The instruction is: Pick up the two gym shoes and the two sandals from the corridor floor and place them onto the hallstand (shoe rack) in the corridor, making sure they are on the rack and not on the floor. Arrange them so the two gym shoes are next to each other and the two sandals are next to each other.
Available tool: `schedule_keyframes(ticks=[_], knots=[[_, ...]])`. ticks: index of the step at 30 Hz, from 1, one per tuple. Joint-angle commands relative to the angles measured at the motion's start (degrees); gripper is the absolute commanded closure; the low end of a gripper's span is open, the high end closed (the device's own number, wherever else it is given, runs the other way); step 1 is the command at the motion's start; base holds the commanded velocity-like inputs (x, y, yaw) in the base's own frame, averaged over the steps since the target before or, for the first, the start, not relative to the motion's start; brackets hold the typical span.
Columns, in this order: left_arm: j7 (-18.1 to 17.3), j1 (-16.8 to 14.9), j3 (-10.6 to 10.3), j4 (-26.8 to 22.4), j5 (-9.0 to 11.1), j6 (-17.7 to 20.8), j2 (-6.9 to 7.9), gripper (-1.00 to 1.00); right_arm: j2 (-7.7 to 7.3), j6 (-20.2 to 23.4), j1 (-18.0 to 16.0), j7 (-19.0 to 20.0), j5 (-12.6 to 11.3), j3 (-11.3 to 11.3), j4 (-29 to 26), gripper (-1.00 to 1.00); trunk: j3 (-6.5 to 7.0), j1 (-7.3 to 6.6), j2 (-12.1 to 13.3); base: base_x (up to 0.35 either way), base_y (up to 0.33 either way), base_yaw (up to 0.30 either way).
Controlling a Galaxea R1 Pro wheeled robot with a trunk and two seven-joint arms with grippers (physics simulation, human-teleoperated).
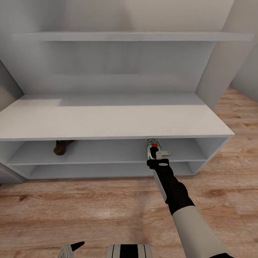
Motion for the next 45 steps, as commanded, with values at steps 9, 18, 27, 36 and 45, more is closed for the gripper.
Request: schedule_keyframes(ticks=[9,18,27,36,45], knots=[[-0.24,-0.04,0.45,-0.05,-0.6,-0.31,-0.05,-1.0,0.0,0.4,-0.03,-0.12,0.24,0.08,-0.05,1.0,-0.04,-0.01,-0.02,0.138,0.0,0.0],[-0.24,-0.04,0.4,0.0,-0.6,-0.38,-0.05,-1.0,0.0,0.4,-0.03,-0.12,0.24,0.08,-0.05,1.0,-0.04,-0.01,-0.02,0.127,-0.018,0.0],[-0.24,-0.04,0.4,0.03,-0.58,-0.39,-0.06,-1.0,0.0,0.4,-0.03,-0.12,0.24,0.08,-0.05,1.0,-0.04,-0.01,-0.02,0.066,-0.04,0.0],[-0.24,-0.04,0.4,-0.04,-0.6,-0.39,-0.1,-1.0,0.0,0.4,-0.03,-0.12,0.27,0.08,-0.05,1.0,-0.04,-0.01,-0.02,0.109,-0.062,0.0],[-0.24,-0.04,0.4,-0.04,-0.6,-0.39,-0.12,-1.0,0.0,0.4,-0.03,-0.12,0.3,0.08,-0.05,1.0,-0.04,-0.01,-0.02,0.065,-0.037,0.0]])
